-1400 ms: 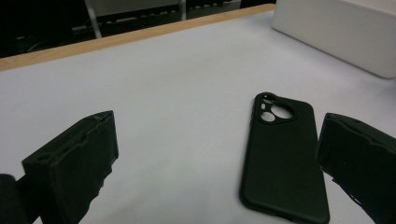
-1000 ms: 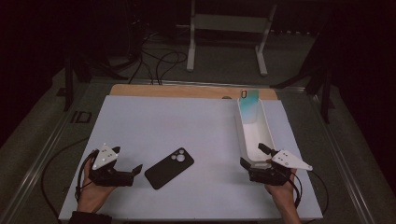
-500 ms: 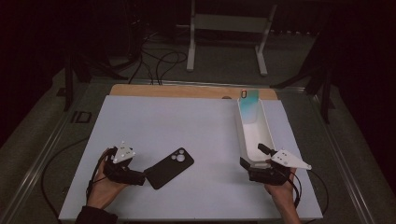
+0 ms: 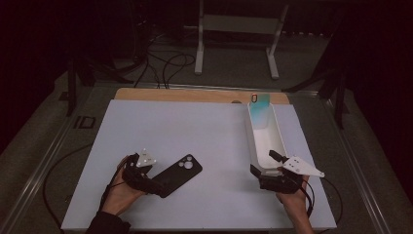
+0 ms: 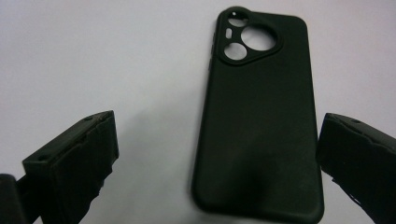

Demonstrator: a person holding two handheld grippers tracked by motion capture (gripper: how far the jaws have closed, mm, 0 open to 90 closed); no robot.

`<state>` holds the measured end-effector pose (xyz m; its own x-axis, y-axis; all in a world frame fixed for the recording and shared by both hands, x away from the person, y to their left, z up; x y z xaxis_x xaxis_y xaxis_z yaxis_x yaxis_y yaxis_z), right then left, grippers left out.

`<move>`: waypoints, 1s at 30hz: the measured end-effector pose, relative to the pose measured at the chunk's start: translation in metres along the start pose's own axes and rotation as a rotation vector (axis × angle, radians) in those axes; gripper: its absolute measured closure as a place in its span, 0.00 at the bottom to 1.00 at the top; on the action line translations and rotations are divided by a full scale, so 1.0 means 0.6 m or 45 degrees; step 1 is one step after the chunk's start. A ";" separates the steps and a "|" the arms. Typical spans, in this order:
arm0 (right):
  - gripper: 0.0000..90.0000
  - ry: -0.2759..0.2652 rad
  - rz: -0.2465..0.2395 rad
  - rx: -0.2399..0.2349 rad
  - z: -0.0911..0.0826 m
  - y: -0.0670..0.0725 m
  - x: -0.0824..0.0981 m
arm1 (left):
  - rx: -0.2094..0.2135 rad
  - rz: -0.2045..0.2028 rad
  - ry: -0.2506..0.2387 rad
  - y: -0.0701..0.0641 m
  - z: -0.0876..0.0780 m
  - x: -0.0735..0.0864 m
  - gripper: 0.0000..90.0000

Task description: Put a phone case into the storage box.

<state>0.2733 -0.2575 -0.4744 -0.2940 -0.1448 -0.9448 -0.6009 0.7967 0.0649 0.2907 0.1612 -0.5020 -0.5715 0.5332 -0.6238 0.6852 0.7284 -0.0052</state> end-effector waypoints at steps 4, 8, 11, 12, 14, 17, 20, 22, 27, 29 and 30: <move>0.10 0.001 -0.001 0.001 0.000 0.000 0.000 | -0.001 0.006 0.033 -0.006 0.010 -0.002 0.00; 0.10 0.002 0.000 0.002 0.000 0.000 0.000 | 0.009 0.020 0.058 -0.015 0.019 -0.004 0.00; 0.10 0.003 -0.001 0.002 0.000 0.000 0.001 | 0.016 0.028 0.077 -0.021 0.026 -0.006 0.00; 0.10 0.003 -0.001 0.002 0.000 0.000 0.001 | 0.021 0.034 0.084 -0.023 0.028 -0.006 0.00; 0.10 0.002 -0.001 0.003 0.000 0.000 0.001 | 0.026 0.036 0.094 -0.028 0.033 -0.006 0.00; 0.10 0.001 0.001 0.002 0.000 0.000 0.000 | 0.028 0.042 0.113 -0.033 0.041 -0.006 0.01; 0.10 0.003 0.000 0.004 0.000 0.000 0.001 | 0.033 0.046 0.134 -0.036 0.049 -0.004 0.02; 0.10 0.004 -0.002 0.003 0.000 0.000 0.001 | 0.033 0.047 0.151 -0.037 0.055 -0.002 0.02; 0.10 0.005 0.000 0.004 0.001 0.000 0.001 | 0.036 0.054 0.185 -0.042 0.064 0.001 0.04; 0.10 0.006 0.000 0.006 0.001 -0.001 0.001 | 0.037 0.052 0.189 -0.042 0.064 0.001 0.04; 0.10 0.006 0.001 0.007 0.000 0.000 0.002 | 0.036 0.050 0.191 -0.042 0.064 0.001 0.05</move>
Point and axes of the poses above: each handheld gripper's, and its own axes: z roughly forward along the jaws, x roughly out of its underside, y roughly to its left, the point moved 2 cm from there along z, roughly forward along the jaws, and after that the axes turned 2 degrees about y, right-handed, at the moved point
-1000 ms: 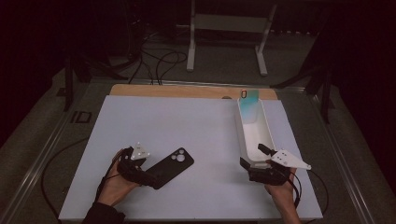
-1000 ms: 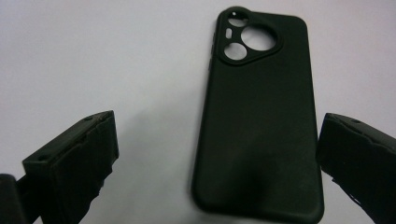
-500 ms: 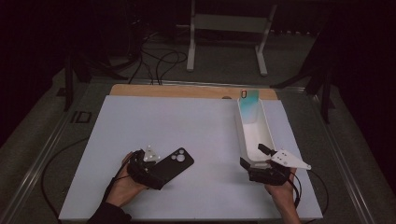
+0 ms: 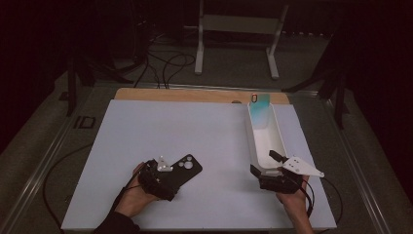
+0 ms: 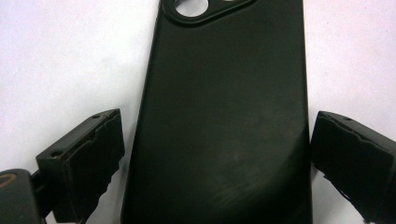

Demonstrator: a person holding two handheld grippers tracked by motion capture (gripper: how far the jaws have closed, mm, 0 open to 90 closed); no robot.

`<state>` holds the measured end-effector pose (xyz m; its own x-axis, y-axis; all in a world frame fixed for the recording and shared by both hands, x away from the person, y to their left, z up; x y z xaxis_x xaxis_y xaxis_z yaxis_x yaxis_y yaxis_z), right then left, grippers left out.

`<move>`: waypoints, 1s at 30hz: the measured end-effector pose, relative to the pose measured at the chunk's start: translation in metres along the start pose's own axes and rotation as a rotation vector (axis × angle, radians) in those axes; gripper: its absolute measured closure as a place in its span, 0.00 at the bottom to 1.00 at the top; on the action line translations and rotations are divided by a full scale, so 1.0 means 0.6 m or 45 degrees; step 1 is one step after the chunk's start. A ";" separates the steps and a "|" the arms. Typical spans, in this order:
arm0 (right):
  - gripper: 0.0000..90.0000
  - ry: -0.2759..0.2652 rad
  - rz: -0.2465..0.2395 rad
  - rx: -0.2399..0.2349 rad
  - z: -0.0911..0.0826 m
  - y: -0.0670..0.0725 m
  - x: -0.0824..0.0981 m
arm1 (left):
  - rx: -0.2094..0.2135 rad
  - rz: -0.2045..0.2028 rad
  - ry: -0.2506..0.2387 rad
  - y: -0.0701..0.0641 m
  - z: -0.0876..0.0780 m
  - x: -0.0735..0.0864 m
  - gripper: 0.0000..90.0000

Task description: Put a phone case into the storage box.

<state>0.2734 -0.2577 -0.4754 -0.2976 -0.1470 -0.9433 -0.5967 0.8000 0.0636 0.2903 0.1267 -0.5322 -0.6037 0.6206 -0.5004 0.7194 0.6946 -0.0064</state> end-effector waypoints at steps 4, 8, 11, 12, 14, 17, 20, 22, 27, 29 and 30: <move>0.10 -0.001 -0.001 0.000 0.001 0.001 0.000 | 0.004 -0.001 0.017 0.000 -0.001 -0.001 0.06; 0.10 0.001 -0.004 -0.002 0.001 0.001 0.000 | 0.013 0.005 0.038 0.001 -0.004 -0.003 0.11; 0.10 0.000 -0.005 0.002 0.001 0.002 0.000 | 0.012 0.014 0.051 0.000 -0.004 -0.005 0.13; 0.10 -0.001 -0.006 0.002 0.002 0.002 0.000 | 0.013 0.017 0.057 0.001 -0.004 -0.006 0.14; 0.10 -0.001 -0.001 0.001 0.002 0.002 0.000 | 0.015 0.017 0.060 0.001 -0.004 -0.006 0.14; 0.10 0.002 -0.005 0.002 0.002 0.002 0.000 | 0.017 0.012 0.059 0.002 -0.005 -0.006 0.16; 0.10 0.001 -0.005 0.000 0.003 0.003 0.000 | 0.014 -0.003 0.053 0.003 -0.006 -0.006 0.17; 0.10 0.001 -0.005 0.000 0.003 0.002 0.000 | 0.013 -0.008 0.047 0.003 -0.006 -0.006 0.18; 0.10 0.001 -0.004 0.000 0.003 0.002 0.000 | 0.018 -0.027 0.031 0.006 -0.008 -0.006 0.19; 0.10 0.002 -0.004 0.001 0.003 0.002 -0.001 | 0.002 -0.037 0.019 0.009 -0.009 -0.006 0.19; 0.10 0.001 0.001 0.001 0.002 0.002 -0.001 | 0.006 -0.044 0.022 0.011 -0.010 -0.006 0.19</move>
Point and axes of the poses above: each handheld gripper's, and its own axes: z roughly forward along the jaws, x roughly out of its underside, y roughly to its left, the point moved 2 cm from there along z, roughly forward along the jaws, and after that the axes turned 2 degrees about y, right-handed, at the moved point
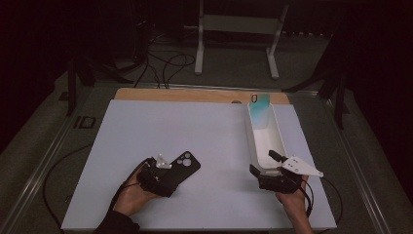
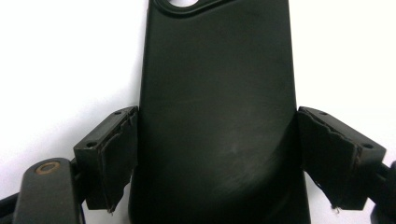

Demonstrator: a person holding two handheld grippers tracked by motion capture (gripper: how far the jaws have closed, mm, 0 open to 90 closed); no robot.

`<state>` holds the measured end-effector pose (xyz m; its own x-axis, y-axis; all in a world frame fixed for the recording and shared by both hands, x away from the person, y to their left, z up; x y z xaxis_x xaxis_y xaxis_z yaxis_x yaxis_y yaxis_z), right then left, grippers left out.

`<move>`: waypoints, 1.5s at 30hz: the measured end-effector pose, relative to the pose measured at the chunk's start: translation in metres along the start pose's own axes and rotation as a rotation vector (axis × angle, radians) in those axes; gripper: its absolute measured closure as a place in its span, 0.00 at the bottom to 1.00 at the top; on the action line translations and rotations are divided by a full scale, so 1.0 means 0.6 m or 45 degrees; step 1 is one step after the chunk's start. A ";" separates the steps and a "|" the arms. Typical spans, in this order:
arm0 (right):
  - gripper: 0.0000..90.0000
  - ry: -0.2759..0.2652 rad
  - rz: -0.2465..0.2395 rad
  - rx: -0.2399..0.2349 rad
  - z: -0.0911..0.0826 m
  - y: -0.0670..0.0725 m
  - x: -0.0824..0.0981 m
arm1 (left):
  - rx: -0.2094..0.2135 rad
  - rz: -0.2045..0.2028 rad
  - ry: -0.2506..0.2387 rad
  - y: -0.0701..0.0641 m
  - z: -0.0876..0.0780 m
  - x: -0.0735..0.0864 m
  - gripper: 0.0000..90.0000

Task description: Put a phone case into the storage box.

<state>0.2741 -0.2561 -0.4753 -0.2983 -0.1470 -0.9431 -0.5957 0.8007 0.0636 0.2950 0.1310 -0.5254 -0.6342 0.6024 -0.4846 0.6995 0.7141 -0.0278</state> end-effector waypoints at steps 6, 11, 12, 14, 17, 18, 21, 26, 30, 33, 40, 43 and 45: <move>0.10 0.003 0.004 0.002 0.001 -0.001 -0.001 | 0.015 -0.034 -0.062 0.007 -0.016 -0.002 0.19; 0.10 0.025 0.019 -0.015 0.008 0.001 -0.010 | 0.026 -0.056 -0.130 0.012 -0.035 -0.009 0.19; 0.10 0.027 0.026 -0.029 0.009 0.002 -0.013 | 0.022 -0.058 -0.146 0.012 -0.039 -0.011 0.19; 0.10 0.034 0.032 -0.039 0.010 0.003 -0.019 | 0.024 -0.062 -0.172 0.013 -0.047 -0.015 0.19; 0.10 0.049 0.036 -0.024 0.012 0.002 -0.026 | 0.016 -0.065 -0.203 0.012 -0.055 -0.022 0.19; 0.10 0.052 0.053 -0.036 0.012 0.001 -0.030 | 0.020 -0.062 -0.221 0.011 -0.060 -0.026 0.19; 0.10 0.050 0.098 -0.078 0.017 -0.004 -0.040 | 0.007 -0.043 -0.267 0.004 -0.071 -0.041 0.19; 0.10 0.072 0.105 -0.114 0.029 -0.005 -0.063 | 0.004 -0.001 -0.351 -0.009 -0.086 -0.074 0.18; 0.10 0.089 0.113 -0.172 0.038 0.001 -0.083 | 0.001 0.040 -0.394 -0.023 -0.091 -0.097 0.18; 0.10 0.090 0.112 -0.201 0.043 0.007 -0.094 | 0.002 0.066 -0.408 -0.031 -0.092 -0.109 0.18; 0.10 0.110 0.106 -0.304 0.078 0.036 -0.126 | 0.022 0.147 -0.498 -0.060 -0.103 -0.142 0.18; 0.15 0.118 0.109 -0.332 0.090 0.048 -0.133 | 0.025 0.156 -0.514 -0.066 -0.105 -0.146 0.18; 0.15 0.121 0.115 -0.346 0.093 0.051 -0.135 | 0.031 0.170 -0.525 -0.070 -0.106 -0.150 0.18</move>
Point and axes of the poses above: each handheld gripper's, and its own axes: z roughly forward along the jaws, x roughly out of its underside, y roughly to its left, the point moved 2 cm from there along z, roughly forward along the jaws, and after that the axes turned 2 degrees about y, right-handed, at the moved point
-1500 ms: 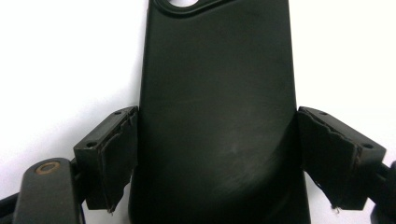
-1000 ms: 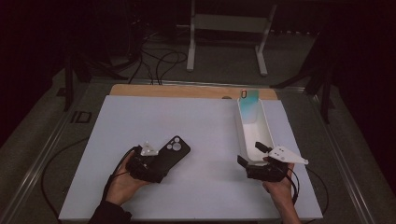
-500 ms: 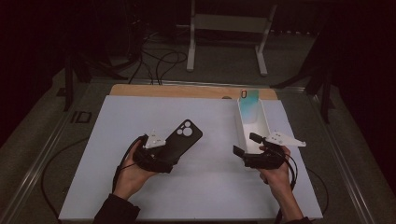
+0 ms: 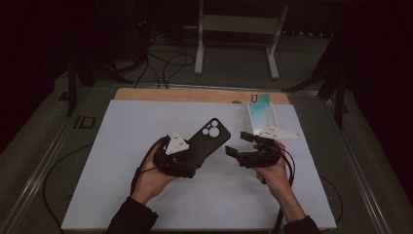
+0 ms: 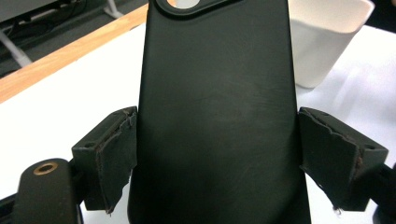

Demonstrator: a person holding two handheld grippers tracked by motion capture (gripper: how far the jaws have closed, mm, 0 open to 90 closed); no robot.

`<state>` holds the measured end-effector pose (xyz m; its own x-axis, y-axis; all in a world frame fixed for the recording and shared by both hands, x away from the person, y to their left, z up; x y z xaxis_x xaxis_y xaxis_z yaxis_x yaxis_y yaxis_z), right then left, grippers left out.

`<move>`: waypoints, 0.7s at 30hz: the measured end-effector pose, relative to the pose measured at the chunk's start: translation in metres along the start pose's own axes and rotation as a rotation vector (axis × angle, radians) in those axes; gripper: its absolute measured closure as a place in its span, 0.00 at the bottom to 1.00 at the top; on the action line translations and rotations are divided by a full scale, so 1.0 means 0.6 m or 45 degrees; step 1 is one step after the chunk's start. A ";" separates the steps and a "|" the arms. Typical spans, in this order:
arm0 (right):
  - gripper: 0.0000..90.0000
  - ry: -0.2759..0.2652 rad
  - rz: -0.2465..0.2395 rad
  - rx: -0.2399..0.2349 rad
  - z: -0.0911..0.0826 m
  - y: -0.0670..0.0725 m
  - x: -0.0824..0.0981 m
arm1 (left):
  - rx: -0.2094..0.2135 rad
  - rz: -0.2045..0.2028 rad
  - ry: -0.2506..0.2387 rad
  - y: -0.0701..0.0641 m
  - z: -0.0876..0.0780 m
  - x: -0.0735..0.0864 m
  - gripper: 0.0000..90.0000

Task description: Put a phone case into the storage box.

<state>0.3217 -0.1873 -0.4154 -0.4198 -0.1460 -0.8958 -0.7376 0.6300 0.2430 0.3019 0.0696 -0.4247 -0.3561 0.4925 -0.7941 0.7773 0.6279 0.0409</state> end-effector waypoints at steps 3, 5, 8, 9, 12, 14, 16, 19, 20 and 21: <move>0.21 0.006 0.037 -0.053 0.012 0.006 -0.005 | 0.008 0.010 -0.019 -0.005 0.001 -0.006 0.18; 0.28 0.012 0.062 -0.081 0.017 0.008 -0.007 | 0.025 0.012 -0.037 -0.010 0.002 -0.010 0.18; 0.35 0.014 0.082 -0.114 0.020 0.010 -0.008 | 0.032 0.012 -0.046 -0.014 0.004 -0.012 0.18; 0.39 0.021 0.096 -0.124 0.023 0.011 -0.010 | 0.037 0.012 -0.053 -0.015 0.004 -0.012 0.18; 0.44 0.023 0.114 -0.145 0.026 0.012 -0.010 | 0.047 0.012 -0.063 -0.017 0.005 -0.015 0.18; 0.50 0.025 0.142 -0.178 0.029 0.013 -0.010 | 0.052 0.015 -0.061 -0.020 0.007 -0.016 0.18; 0.53 0.032 0.148 -0.187 0.031 0.014 -0.010 | 0.057 0.011 -0.070 -0.022 0.008 -0.017 0.18; 0.56 0.041 0.161 -0.199 0.034 0.015 -0.010 | 0.058 0.010 -0.072 -0.024 0.009 -0.019 0.18; 0.59 0.047 0.163 -0.215 0.038 0.018 -0.010 | 0.055 0.011 -0.070 -0.025 0.011 -0.019 0.18; 0.61 0.049 0.169 -0.219 0.038 0.019 -0.010 | 0.055 0.011 -0.070 -0.025 0.011 -0.019 0.18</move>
<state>0.3282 -0.1619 -0.4159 -0.5365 -0.1013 -0.8378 -0.7524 0.5069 0.4205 0.2975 0.0505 -0.4203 -0.3210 0.4629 -0.8262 0.8023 0.5965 0.0224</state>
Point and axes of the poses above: each handheld gripper's, and its own axes: z roughly forward along the jaws, x roughly out of its underside, y roughly to its left, the point moved 2 cm from there along z, roughly forward along the jaws, and after that the axes turned 2 degrees about y, right-handed, at the moved point
